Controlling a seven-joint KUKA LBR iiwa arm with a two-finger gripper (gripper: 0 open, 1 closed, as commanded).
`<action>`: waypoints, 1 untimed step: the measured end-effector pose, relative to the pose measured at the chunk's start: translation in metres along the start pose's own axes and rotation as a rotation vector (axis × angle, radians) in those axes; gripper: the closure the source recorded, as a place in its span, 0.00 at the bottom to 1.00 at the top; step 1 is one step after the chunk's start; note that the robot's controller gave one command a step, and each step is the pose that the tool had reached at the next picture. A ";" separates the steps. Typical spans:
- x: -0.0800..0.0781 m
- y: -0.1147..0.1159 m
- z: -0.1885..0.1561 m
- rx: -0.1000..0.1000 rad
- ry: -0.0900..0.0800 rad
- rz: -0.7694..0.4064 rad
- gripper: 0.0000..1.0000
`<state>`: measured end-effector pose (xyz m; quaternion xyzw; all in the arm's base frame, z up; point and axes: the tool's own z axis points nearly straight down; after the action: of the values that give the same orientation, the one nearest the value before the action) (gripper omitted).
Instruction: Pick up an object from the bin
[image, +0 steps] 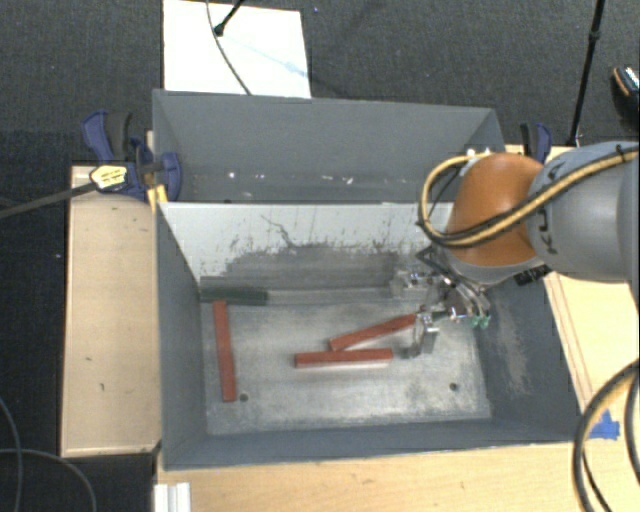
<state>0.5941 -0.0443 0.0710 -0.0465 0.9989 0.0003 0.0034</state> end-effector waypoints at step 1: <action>0.001 -0.002 0.000 0.000 0.002 0.001 1.00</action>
Offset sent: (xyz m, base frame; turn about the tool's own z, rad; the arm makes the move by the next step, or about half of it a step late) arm 0.0000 0.0000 0.0000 0.0000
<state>0.5931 -0.0461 0.0709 -0.0461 0.9989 0.0000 0.0024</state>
